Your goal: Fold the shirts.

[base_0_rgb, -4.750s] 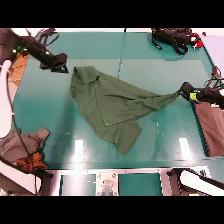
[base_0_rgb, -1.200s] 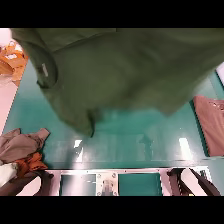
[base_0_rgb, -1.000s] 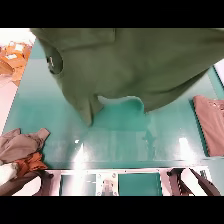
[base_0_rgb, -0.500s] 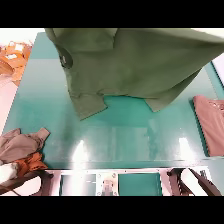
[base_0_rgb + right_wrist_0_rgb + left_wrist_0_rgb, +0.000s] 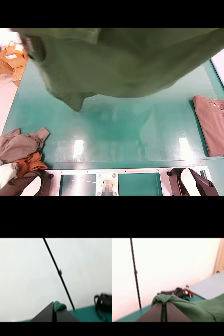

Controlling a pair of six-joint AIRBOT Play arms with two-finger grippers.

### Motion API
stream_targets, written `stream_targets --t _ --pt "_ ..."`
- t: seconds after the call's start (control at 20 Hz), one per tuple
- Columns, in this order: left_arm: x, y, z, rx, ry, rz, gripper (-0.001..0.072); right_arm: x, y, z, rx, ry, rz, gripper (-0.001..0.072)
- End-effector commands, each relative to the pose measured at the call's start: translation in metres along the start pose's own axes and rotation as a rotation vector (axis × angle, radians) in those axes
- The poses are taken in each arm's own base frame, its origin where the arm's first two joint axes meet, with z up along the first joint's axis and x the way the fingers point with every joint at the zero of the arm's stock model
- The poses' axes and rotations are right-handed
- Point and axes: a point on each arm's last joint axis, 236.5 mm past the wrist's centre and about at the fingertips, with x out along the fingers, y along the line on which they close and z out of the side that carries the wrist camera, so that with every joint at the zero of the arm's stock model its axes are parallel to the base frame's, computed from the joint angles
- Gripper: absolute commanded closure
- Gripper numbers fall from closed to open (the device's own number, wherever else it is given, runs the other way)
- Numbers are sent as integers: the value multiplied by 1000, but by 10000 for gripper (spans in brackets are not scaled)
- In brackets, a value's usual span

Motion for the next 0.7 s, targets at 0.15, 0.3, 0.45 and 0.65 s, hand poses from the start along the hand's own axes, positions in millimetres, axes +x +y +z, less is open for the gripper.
stream_targets --t 0.15,0.3,0.45,0.65 --pt "-15 -3 10 40 -40 46 684 -28 19 38 -108 -163 -29 690" --pt "18 32 -41 -56 72 54 684 6 -30 2 -26 -45 -77 690" --pt "60 78 -128 -202 251 59 683 50 -89 -71 108 141 -116 690" --pt "101 129 -284 -457 519 70 683 107 -137 -207 228 432 -116 690"
